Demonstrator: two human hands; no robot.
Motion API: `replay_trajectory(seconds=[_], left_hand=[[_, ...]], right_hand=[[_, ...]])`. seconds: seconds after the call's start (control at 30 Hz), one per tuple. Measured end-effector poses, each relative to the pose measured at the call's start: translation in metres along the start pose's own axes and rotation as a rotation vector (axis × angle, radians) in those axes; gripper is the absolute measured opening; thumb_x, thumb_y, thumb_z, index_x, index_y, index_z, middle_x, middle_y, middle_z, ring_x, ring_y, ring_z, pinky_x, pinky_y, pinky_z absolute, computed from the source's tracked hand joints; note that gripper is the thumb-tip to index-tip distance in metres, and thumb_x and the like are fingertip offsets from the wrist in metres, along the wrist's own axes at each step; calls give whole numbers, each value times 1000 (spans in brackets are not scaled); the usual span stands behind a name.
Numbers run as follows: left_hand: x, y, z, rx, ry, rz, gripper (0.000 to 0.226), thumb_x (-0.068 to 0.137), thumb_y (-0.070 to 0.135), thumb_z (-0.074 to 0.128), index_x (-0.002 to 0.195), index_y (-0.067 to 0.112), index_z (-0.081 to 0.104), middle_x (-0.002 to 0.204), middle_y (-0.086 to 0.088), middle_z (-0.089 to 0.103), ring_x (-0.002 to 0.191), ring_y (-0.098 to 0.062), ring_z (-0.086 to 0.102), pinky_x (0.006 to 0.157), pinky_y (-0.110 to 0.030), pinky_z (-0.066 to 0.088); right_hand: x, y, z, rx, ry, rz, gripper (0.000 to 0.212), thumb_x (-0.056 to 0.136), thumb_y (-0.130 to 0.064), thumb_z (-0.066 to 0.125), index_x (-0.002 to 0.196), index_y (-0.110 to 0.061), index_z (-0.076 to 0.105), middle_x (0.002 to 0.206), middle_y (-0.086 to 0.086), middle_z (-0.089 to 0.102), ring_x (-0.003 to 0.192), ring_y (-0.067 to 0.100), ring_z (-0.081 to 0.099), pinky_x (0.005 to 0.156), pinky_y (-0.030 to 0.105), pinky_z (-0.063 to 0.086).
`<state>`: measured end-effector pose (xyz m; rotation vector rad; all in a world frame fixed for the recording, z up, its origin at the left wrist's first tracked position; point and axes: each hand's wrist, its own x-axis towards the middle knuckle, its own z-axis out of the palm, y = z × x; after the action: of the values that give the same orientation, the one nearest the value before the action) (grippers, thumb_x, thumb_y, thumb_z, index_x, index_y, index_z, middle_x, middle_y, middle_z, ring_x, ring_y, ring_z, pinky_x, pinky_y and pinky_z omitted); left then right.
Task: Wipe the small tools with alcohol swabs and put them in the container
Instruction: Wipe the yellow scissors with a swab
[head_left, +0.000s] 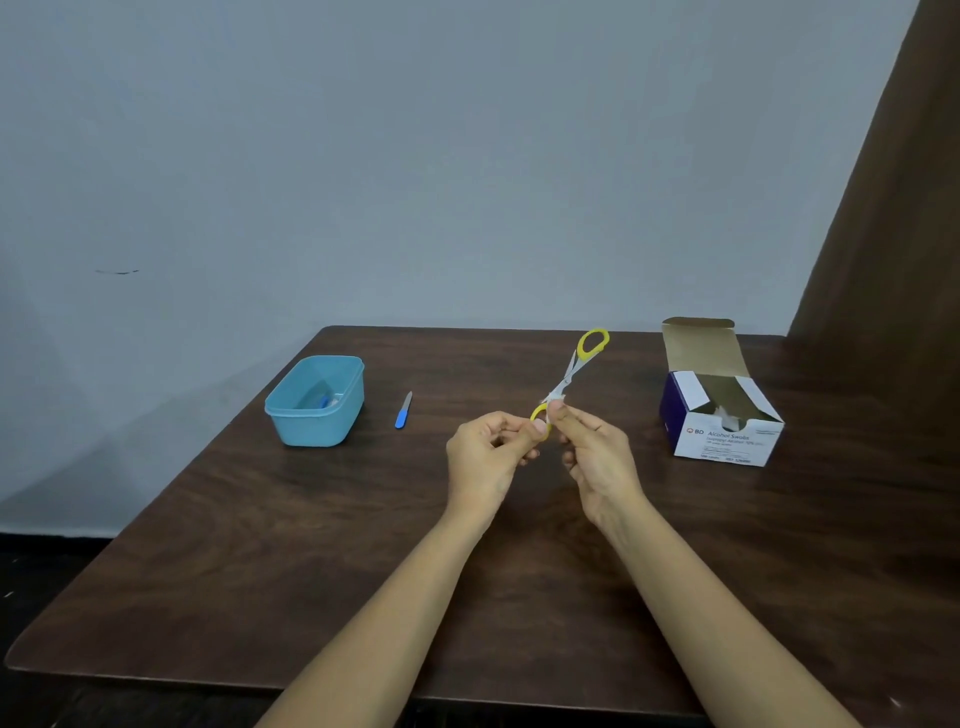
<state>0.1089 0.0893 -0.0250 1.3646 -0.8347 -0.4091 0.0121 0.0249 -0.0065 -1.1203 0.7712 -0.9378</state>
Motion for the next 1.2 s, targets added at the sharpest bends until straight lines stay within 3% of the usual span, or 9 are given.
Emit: replay_trajectory(seconds=[0.23, 0.33, 0.57, 0.7, 0.87, 1.07, 1.2], left_hand=[[1, -1, -5, -11, 58, -17, 19, 78, 27, 78, 81, 9, 74, 60, -1, 69, 56, -6, 62, 56, -19, 51], [2, 0, -5, 13, 58, -23, 15, 77, 25, 79, 79, 11, 74, 59, 1, 68, 55, -4, 62, 56, -17, 51], [2, 0, -6, 48, 49, -58, 15, 75, 25, 80, 78, 12, 74, 63, 0, 68, 54, 0, 60, 54, -13, 49], [4, 0, -3, 21, 38, -64, 18, 76, 25, 79, 82, 9, 75, 66, -4, 69, 55, -1, 59, 54, -15, 49], [3, 0, -4, -64, 50, -82, 16, 77, 18, 79, 81, 4, 73, 63, -4, 67, 54, -2, 59, 53, -15, 49], [5, -4, -6, -68, 60, -112, 19, 75, 23, 80, 82, 6, 73, 64, -2, 67, 56, -2, 59, 55, -15, 49], [4, -4, -4, -13, 33, -111, 23, 75, 30, 79, 82, 10, 73, 68, -2, 70, 61, -3, 62, 57, -15, 50]], right_hand=[[-5, 6, 4, -76, -56, -2, 17, 84, -26, 71, 96, -15, 75, 64, -15, 67, 65, 1, 56, 69, 19, 40], [-7, 6, 4, -115, -65, -28, 6, 87, -22, 68, 88, -21, 74, 59, -17, 65, 61, -2, 55, 69, 16, 41], [-6, 2, 2, -156, -65, -12, 5, 86, -20, 69, 86, -18, 74, 55, -17, 63, 63, 1, 53, 66, 15, 39], [-4, 0, 2, -218, -53, -103, 9, 86, -25, 70, 84, -18, 75, 68, -14, 67, 68, 0, 57, 68, 15, 43], [-3, 7, 4, -189, 9, -98, 19, 83, -36, 70, 81, -18, 76, 65, -7, 63, 65, 4, 51, 63, 17, 42], [-4, 12, 5, -157, -43, -26, 23, 84, -31, 70, 100, -15, 75, 79, -1, 69, 71, 7, 54, 64, 18, 40], [1, 11, 2, -230, -49, -67, 13, 88, -29, 67, 88, -19, 75, 79, -2, 68, 75, 7, 55, 68, 19, 42]])
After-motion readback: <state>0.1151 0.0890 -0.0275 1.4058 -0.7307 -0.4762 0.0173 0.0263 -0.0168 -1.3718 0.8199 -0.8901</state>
